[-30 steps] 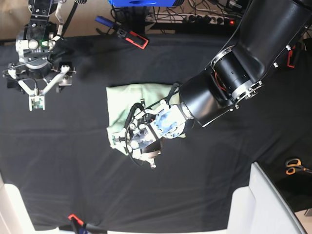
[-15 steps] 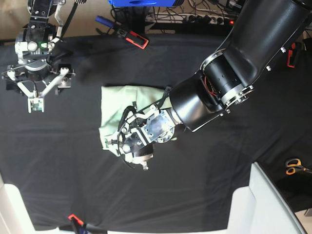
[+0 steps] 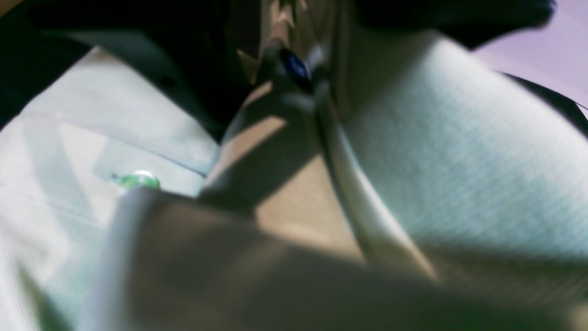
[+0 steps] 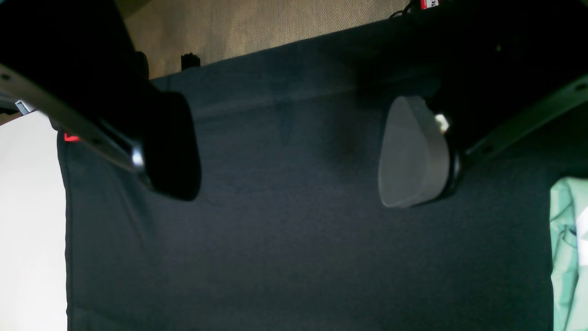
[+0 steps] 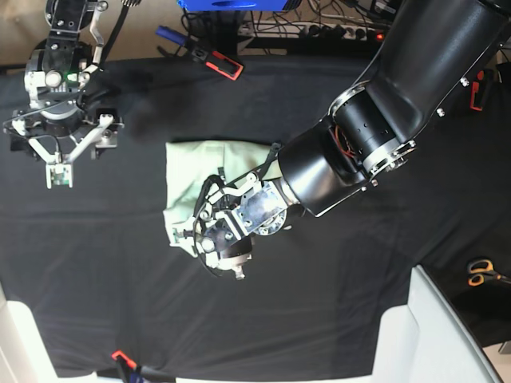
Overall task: Fold the T-shirt properly
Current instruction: 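Drag the folded shirt with the left gripper away from the arms, then release the shirt and press its folded edge flat with the left gripper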
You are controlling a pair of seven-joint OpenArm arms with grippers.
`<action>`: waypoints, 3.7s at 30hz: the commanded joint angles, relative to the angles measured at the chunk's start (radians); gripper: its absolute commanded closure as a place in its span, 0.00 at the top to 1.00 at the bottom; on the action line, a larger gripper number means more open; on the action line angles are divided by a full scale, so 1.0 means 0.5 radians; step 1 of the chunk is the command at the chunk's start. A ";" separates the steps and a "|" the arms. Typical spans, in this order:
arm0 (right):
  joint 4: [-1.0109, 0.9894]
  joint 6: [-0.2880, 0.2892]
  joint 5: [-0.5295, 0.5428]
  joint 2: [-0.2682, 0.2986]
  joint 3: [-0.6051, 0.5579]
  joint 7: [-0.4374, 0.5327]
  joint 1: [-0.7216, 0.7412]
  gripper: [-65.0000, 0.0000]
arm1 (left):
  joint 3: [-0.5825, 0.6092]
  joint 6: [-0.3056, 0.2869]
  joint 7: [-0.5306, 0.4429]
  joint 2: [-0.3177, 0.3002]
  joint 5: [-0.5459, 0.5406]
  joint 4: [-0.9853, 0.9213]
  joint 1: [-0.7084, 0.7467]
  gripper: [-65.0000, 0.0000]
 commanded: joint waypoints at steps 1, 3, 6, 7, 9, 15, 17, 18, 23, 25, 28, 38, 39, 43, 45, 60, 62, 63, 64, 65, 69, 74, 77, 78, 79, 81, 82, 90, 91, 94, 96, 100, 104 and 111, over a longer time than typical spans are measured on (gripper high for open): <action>0.032 -0.012 -0.015 0.009 0.003 0.036 0.005 0.88 | -0.017 0.004 0.055 0.023 0.020 0.024 -0.069 0.00; 0.032 -0.012 -0.015 0.009 0.003 0.036 0.005 0.88 | -0.017 0.004 0.092 0.023 0.020 0.030 -0.079 0.00; 0.032 -0.012 -0.015 0.009 0.003 0.033 0.002 0.88 | -0.017 0.004 0.101 0.023 0.014 0.030 -0.094 0.00; 0.032 -0.012 -0.015 0.009 0.003 0.039 -0.001 0.88 | -0.017 0.004 0.101 0.020 0.017 0.030 -0.097 0.00; 0.032 -0.012 -0.015 0.009 0.003 0.039 -0.005 0.88 | -0.017 0.004 0.101 0.020 0.017 0.030 -0.097 0.02; 0.032 -0.012 -0.015 0.009 0.003 0.039 -0.008 0.88 | -0.017 0.007 0.101 0.023 0.020 0.030 -0.097 0.32; 0.032 -0.012 -0.015 0.009 0.003 0.036 -0.011 0.88 | -0.017 0.010 0.101 0.023 0.020 0.033 -0.100 0.40; 0.032 -0.012 -0.015 0.009 0.003 0.036 -0.011 0.88 | -0.017 0.010 0.098 0.023 0.020 0.033 -0.109 0.44; 0.032 -0.012 -0.015 0.009 0.003 0.036 -0.011 0.88 | -0.017 0.010 0.098 0.020 0.026 0.033 -0.198 0.64; 0.032 -0.012 -0.015 0.009 0.003 0.036 -0.011 0.88 | -0.017 0.010 0.098 0.020 0.084 0.033 -0.217 0.73; 0.032 -0.012 -0.015 0.009 0.003 0.039 -0.011 0.88 | -0.017 0.010 0.098 0.020 0.216 0.033 -0.223 0.83; 0.032 -0.012 -0.015 0.009 -0.009 0.039 -0.008 0.88 | -0.333 0.010 0.181 0.020 0.342 0.279 -0.266 0.85; 0.032 -0.012 -0.015 0.009 -0.009 0.039 -0.008 0.88 | -0.434 0.010 0.233 0.020 0.342 0.368 -0.263 0.84; 0.032 -0.012 -0.015 0.009 -0.009 0.033 -0.014 0.88 | -0.857 0.010 0.442 -0.051 0.345 0.905 -0.097 0.66; 0.032 -0.012 -0.015 0.009 -0.009 0.033 -0.026 0.88 | -1.026 0.010 0.524 -0.069 0.348 1.114 0.032 0.37; 0.038 -0.009 -0.015 0.009 -0.012 0.045 -0.069 0.30 | -1.615 0.010 0.193 -0.361 0.422 2.096 1.222 0.00; 0.038 -0.009 -0.015 0.006 -0.012 0.045 -0.069 0.03 | -1.634 0.010 0.073 -0.361 0.419 2.089 1.330 0.00; 0.038 -0.009 -0.015 0.006 -0.012 0.045 -0.069 0.00 | -1.643 0.010 0.015 -0.358 0.425 2.080 1.373 0.00; 0.038 -0.009 -0.012 0.006 -0.012 0.045 -0.072 0.00 | -1.649 0.010 -0.028 -0.358 0.425 2.068 1.400 0.00; 0.038 -0.009 -0.012 0.006 -0.012 0.045 -0.072 0.03 | -1.649 0.010 -0.077 -0.355 0.419 2.028 1.422 0.00; 0.044 -0.009 -0.012 0.006 -0.012 0.045 -0.103 0.00 | -1.631 0.010 -0.209 -0.339 0.403 1.810 1.434 0.00; 0.041 -0.009 -0.012 0.006 -0.012 0.048 -0.140 0.00 | -1.640 0.010 -0.286 -0.287 0.410 1.672 1.437 0.00; 0.041 -0.009 -0.012 0.006 -0.012 0.048 -0.149 0.00 | -1.631 0.013 -0.319 -0.281 0.419 1.620 1.434 0.00; 0.041 -0.009 -0.012 0.006 -0.012 0.048 -0.149 0.00 | -1.631 0.013 -0.316 -0.281 0.422 1.614 1.434 0.00; 0.041 -0.009 -0.012 0.006 -0.012 0.048 -0.149 0.00 | -1.631 0.016 -0.307 -0.281 0.425 1.608 1.434 0.00; 0.041 -0.009 -0.012 0.006 -0.012 0.048 -0.149 0.00 | -1.628 0.016 -0.304 -0.284 0.425 1.608 1.446 0.00; 0.041 -0.009 -0.012 0.006 -0.012 0.048 -0.149 0.00 | -1.628 0.016 -0.304 -0.290 0.425 1.605 1.468 0.00; 0.044 -0.009 -0.012 0.006 -0.012 0.048 -0.149 0.00 | -1.625 0.016 -0.313 -0.336 0.428 1.411 1.511 0.00; 0.044 -0.009 -0.012 0.006 -0.012 0.048 -0.149 0.00 | -1.625 0.016 -0.313 -0.339 0.428 1.405 1.511 0.00; 0.044 -0.009 -0.012 0.006 -0.012 0.048 -0.149 0.00 | -1.625 0.016 -0.301 -0.342 0.425 1.466 1.511 0.00; 0.044 -0.009 -0.012 0.006 -0.012 0.048 -0.149 0.00 | -1.652 0.016 -0.301 -0.345 0.425 1.611 1.551 0.00; 0.044 -0.009 -0.012 0.006 -0.012 0.048 -0.149 0.00 | -1.652 0.016 -0.141 -0.388 0.413 1.914 1.551 0.00; 0.044 -0.009 -0.012 0.006 -0.012 0.048 -0.149 0.00 | -1.655 0.016 -0.123 -0.379 0.407 1.979 1.496 0.00; 0.044 -0.009 -0.012 0.006 -0.012 0.048 -0.149 0.00 | -1.649 0.016 -0.234 -0.226 0.425 1.552 1.370 0.00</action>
